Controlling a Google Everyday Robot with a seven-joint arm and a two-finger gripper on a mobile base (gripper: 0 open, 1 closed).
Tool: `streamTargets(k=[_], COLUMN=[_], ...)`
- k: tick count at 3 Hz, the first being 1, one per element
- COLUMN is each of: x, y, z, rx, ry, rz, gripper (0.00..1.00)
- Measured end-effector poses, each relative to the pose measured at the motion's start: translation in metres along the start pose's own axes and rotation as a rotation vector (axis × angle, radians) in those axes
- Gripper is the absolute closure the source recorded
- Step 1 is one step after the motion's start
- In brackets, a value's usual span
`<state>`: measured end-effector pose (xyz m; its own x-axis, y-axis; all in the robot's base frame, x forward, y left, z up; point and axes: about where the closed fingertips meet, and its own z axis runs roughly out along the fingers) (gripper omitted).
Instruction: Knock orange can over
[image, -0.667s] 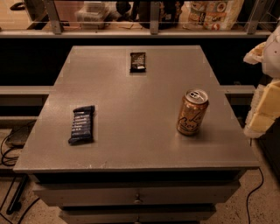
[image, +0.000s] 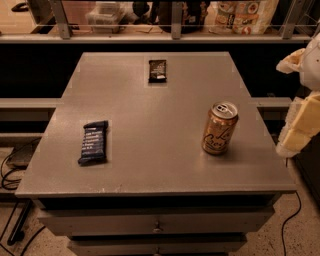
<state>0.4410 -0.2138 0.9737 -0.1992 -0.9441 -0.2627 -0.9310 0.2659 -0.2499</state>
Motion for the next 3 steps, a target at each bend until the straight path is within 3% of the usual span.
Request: streamTargets(k=[1,3], x=[-0.001,-0.030], y=[-0.007,-0.016], z=[0.010,0.040], rx=[0.002,-0.012], ry=[-0.149,-0.455], rz=[0.004,0.011], gripper=[0.00,0.00])
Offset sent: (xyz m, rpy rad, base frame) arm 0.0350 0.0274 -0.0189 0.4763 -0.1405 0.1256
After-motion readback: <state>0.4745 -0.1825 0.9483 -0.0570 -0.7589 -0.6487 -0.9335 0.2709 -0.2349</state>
